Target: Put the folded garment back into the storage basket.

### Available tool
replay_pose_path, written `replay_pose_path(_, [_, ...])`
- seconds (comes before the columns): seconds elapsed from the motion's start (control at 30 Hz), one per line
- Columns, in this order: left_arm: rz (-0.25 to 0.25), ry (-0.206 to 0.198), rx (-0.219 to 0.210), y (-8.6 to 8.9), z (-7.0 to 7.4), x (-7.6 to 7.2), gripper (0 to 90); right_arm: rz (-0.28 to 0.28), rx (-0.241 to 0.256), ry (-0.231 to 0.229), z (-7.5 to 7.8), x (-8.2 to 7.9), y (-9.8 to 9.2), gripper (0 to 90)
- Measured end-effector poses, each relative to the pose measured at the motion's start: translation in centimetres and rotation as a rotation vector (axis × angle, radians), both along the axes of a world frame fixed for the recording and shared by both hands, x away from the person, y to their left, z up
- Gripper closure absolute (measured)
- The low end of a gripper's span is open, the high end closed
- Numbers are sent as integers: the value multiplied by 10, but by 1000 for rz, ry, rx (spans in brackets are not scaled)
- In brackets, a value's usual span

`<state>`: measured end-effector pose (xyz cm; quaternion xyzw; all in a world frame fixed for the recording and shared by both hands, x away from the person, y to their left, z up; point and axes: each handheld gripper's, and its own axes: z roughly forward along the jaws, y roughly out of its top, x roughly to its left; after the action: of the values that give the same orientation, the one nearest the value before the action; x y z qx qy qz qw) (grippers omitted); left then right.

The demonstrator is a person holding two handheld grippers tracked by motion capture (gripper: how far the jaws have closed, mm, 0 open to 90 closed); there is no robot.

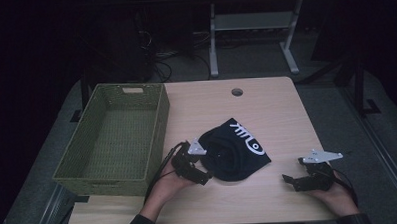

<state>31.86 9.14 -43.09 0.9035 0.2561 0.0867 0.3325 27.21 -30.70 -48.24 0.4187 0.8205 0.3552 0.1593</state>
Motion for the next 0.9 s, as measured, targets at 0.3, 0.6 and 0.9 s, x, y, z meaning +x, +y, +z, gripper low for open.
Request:
replay_pose_path(0.3, [-32, 11, 28, -22, 17, 29, 145, 0, -2, 1, 0, 0, 0, 99])
replay_pose_path(0.6, [-74, 63, 105, -49, 3, 45, 177, -6, -2, 1, 0, 1, -1, 99])
replay_pose_path(0.9, [-88, 95, 165, -63, -18, 55, 187, -7, -4, -1, 0, 1, -1, 99])
